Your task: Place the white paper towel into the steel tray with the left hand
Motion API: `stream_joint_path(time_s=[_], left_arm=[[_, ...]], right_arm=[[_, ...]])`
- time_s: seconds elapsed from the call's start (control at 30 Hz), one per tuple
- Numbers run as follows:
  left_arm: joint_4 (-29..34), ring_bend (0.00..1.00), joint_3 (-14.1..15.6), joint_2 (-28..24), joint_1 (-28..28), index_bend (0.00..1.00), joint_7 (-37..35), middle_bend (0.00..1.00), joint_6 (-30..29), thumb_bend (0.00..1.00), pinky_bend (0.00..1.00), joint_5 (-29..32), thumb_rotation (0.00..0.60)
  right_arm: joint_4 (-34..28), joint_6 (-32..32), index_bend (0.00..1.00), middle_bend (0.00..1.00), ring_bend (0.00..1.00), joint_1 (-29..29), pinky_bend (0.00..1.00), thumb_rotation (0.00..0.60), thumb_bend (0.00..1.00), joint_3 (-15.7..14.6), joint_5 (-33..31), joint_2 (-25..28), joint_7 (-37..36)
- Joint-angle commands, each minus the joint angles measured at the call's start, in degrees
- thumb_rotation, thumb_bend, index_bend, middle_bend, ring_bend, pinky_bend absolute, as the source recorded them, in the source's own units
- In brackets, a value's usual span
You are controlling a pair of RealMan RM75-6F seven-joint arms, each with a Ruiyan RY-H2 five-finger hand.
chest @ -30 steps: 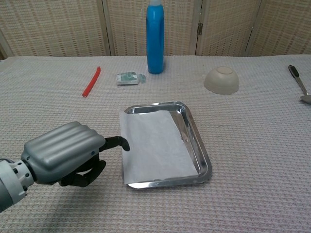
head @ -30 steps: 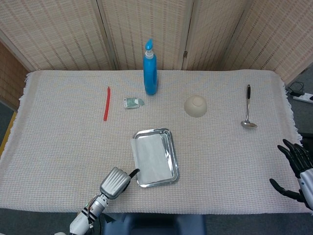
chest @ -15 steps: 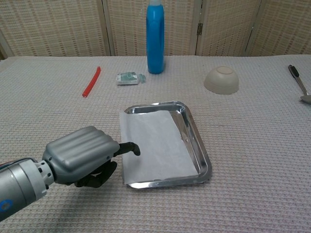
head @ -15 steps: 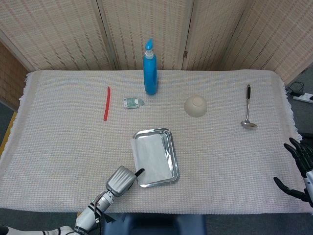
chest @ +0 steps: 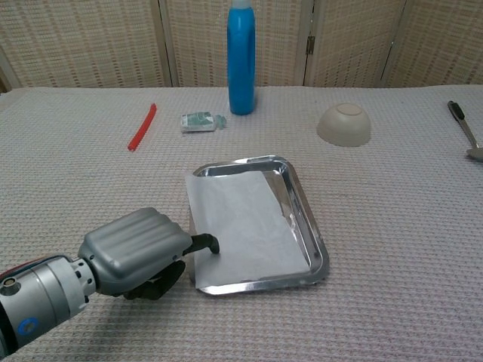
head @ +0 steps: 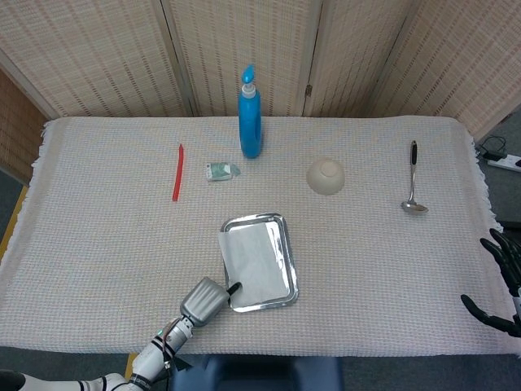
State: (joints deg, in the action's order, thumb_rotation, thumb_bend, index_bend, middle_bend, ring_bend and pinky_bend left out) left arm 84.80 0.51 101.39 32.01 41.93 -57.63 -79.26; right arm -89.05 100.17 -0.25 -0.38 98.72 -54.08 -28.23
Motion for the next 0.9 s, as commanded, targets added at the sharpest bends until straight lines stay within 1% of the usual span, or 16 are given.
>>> stream_joint_path(time_s=[0.03,0.53,0.9], left_arm=[[-0.89,0.97,0.17,0.54,0.35,0.25,-0.41,1.00,0.55,0.81,0.87,0.16,0.600],[-4.99,0.97,-0.08,2.28,2.56,0.24,-4.52,1.00,2.08,0.81,0.87,-1.40,0.600],[-5.69,0.97,-0.33,1.77,2.93,0.22,-5.43,1.00,2.24,0.81,0.87,-0.67,0.600]], right_arm=[[0.18,0.25,0.00,0.00,0.00,-0.14,0.00,0.600,0.32,0.10,-0.11,0.06,-0.31],[-0.13,0.09,0.00,0.00,0.00,-0.56,0.00,0.600,0.32,0.61,-1.26,-0.13,0.73],[-0.73,-0.72,0.00,0.00,0.00,-0.46,0.00,0.600,0.32,0.64,-1.30,-0.15,1.83]])
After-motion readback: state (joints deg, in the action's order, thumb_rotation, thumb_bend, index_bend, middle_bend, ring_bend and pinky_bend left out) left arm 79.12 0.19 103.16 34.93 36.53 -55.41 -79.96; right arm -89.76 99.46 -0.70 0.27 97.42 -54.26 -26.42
